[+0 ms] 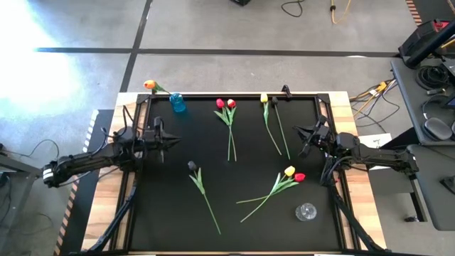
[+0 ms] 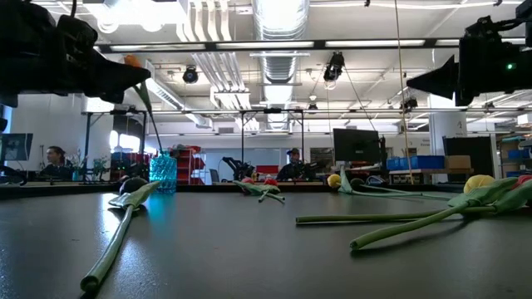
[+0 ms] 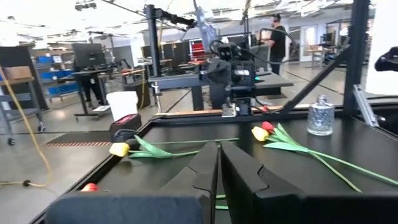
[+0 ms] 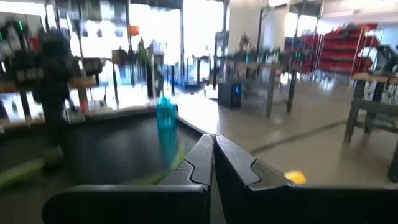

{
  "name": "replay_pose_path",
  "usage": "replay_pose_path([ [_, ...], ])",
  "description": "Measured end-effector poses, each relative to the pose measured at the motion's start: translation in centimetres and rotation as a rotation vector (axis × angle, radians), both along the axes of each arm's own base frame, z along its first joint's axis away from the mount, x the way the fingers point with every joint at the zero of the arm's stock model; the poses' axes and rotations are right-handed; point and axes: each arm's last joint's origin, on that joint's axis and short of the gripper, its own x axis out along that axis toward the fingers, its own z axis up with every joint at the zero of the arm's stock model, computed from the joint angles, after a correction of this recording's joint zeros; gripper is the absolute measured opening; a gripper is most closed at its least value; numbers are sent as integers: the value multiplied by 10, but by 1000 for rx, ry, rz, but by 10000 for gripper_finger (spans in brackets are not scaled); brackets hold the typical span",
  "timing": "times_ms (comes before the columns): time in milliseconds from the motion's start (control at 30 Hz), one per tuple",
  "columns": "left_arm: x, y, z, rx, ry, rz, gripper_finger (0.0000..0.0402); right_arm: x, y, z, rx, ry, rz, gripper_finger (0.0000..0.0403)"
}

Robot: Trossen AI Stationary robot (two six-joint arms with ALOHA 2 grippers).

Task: Sort flowers into vase by color
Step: Put the top yellow flower into the blue vase

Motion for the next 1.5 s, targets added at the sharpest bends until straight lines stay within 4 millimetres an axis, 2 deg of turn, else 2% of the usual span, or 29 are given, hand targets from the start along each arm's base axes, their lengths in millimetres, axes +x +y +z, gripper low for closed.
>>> replay_pose_path([
  [267, 1, 0, -2, -2, 19, -4, 1, -2, 0, 17, 10, -200, 9, 9],
  [367, 3, 1, -3, -9, 33, -3, 0, 3, 0, 12, 55, -158, 26, 10],
  [467, 4, 2, -6, -42, 57, -4, 0, 11, -3, 2, 115, -69, -28, 23],
  [667, 10, 4, -6, -79, 113, -3, 0, 32, -11, -25, 251, 122, -223, 95],
  [767, 12, 4, -5, -76, 107, -12, 0, 47, -15, -21, 338, 149, -257, 139],
  [867, 14, 4, -4, -71, 99, -29, 0, 70, -23, -10, 372, 212, -296, 178],
  [967, 15, 5, -5, -73, 107, -29, 0, 98, -38, 2, 412, 308, -366, 206],
  [1033, 15, 5, -5, -72, 107, -29, 0, 115, -57, 6, 479, 390, -410, 214],
  [1200, 15, 5, -4, -66, 92, -29, 0, 147, -112, -5, 723, 519, -338, 216],
  [1300, 15, 5, -4, -85, 91, -30, 0, 159, -139, -17, 805, 594, -376, 216],
  [1400, 15, 5, -4, -90, 97, -30, 0, 169, -151, -29, 840, 705, -412, 216],
  [1500, 15, 5, -4, -87, 91, -30, 0, 179, -156, -33, 825, 781, -431, 216],
])
